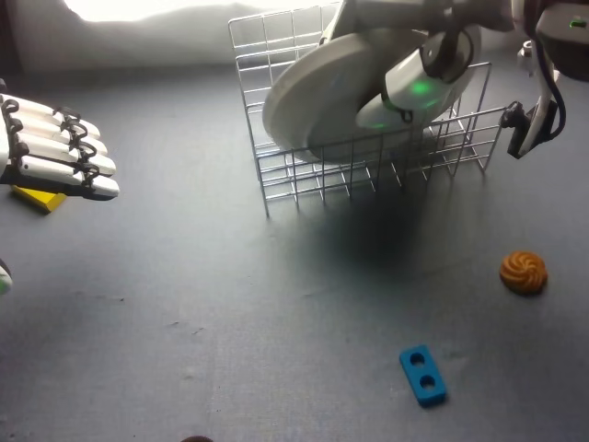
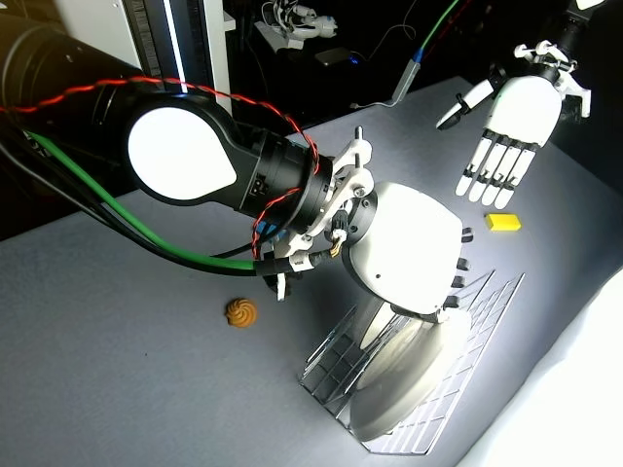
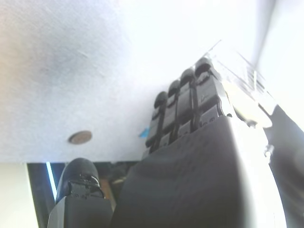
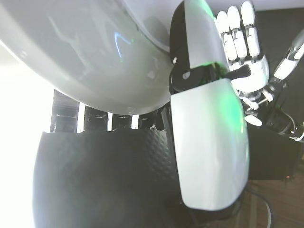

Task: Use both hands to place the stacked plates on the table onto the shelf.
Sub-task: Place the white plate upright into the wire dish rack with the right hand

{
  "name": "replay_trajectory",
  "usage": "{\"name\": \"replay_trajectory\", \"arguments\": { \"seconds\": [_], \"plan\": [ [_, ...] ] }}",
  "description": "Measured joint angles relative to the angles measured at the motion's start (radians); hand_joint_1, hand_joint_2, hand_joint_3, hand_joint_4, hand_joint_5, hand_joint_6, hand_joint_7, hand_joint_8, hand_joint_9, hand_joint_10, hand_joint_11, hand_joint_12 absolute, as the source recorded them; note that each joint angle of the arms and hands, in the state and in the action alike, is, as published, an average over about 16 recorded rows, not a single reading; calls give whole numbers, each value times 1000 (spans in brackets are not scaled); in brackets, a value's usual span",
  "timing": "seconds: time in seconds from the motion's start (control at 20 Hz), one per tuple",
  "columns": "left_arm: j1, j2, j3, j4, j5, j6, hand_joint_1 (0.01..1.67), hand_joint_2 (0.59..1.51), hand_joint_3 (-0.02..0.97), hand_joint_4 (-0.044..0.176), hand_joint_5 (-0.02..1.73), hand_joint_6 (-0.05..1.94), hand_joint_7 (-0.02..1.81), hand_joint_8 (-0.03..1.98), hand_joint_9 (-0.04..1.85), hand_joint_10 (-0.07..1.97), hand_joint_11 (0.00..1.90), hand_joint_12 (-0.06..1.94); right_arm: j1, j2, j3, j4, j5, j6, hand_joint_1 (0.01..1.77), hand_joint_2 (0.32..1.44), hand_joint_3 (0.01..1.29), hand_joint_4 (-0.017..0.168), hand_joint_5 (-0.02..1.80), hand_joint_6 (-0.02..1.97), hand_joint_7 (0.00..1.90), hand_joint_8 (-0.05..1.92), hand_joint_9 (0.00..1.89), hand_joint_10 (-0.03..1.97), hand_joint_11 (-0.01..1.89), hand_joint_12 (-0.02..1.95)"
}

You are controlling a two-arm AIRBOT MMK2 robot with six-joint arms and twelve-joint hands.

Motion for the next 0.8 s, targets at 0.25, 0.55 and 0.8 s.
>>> {"name": "replay_trajectory", "arguments": {
  "seconds": [0.25, 0.55, 0.8],
  "plan": [
    [2, -3, 2, 0, -1, 0, 20, 1072, 18, -2, 21, 11, 18, -4, 18, 7, 17, -3, -19, -6, 7, 0, 16, -14, 1236, 1006, 17, -6, 934, 844, 1036, 1009, 978, 903, 738, 1427],
    [2, -3, 4, 0, -1, 0, 19, 1072, 18, -2, 18, 11, 22, -4, 21, 7, 17, -3, -31, -7, 8, 2, 30, -27, 1236, 1012, 16, -5, 905, 898, 1036, 946, 1015, 643, 659, 1327],
    [2, -3, 4, 0, -1, 0, 19, 1073, 18, -2, 24, 11, 24, -4, 25, 7, 17, -3, -33, -7, 9, 3, 35, -34, 1236, 1018, 16, -5, 884, 958, 1028, 892, 1040, 376, 495, 1307]
  ]
}}
